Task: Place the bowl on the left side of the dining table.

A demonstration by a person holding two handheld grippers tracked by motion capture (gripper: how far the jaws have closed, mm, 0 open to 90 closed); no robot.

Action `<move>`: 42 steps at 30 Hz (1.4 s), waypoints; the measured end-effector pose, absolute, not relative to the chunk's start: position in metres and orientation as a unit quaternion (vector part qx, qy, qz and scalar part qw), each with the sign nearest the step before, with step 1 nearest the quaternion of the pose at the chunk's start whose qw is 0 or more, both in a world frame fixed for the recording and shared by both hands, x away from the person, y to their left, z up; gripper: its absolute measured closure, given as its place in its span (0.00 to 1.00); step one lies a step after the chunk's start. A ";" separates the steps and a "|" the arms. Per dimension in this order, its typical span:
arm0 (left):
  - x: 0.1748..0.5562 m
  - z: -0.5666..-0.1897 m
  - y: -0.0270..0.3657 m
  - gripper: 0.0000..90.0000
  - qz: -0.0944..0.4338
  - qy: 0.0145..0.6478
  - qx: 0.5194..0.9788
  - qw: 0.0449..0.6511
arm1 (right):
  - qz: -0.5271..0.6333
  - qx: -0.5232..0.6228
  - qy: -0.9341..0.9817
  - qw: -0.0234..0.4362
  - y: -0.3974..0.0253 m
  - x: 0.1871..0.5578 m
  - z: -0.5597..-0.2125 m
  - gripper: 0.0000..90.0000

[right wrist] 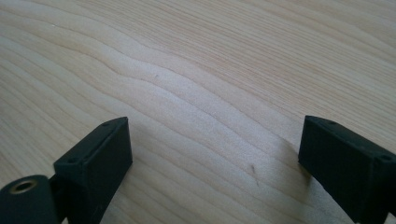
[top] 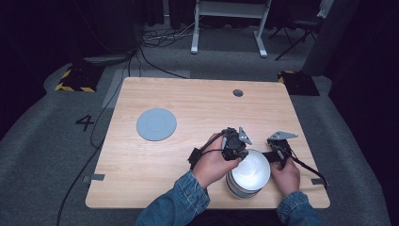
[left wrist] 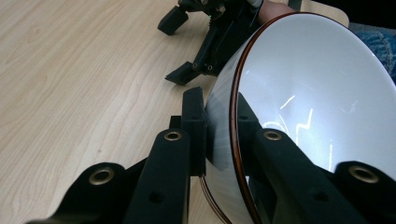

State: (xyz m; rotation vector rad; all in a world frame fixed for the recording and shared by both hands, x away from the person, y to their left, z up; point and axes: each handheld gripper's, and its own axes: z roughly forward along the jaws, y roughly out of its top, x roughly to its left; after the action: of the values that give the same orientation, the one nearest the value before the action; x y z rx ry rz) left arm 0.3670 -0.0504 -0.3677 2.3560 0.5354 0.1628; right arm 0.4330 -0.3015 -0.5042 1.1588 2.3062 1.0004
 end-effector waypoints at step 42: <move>0.383 -0.320 0.033 0.89 0.144 0.303 0.852 0.403 | 0.355 0.411 0.819 0.186 -0.301 0.433 -0.504 0.11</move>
State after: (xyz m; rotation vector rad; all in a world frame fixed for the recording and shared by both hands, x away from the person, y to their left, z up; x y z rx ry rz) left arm 0.3830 0.0330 -0.3205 2.1527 0.7644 0.3634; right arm 0.4329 -0.3014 -0.5042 1.1579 2.3059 1.0008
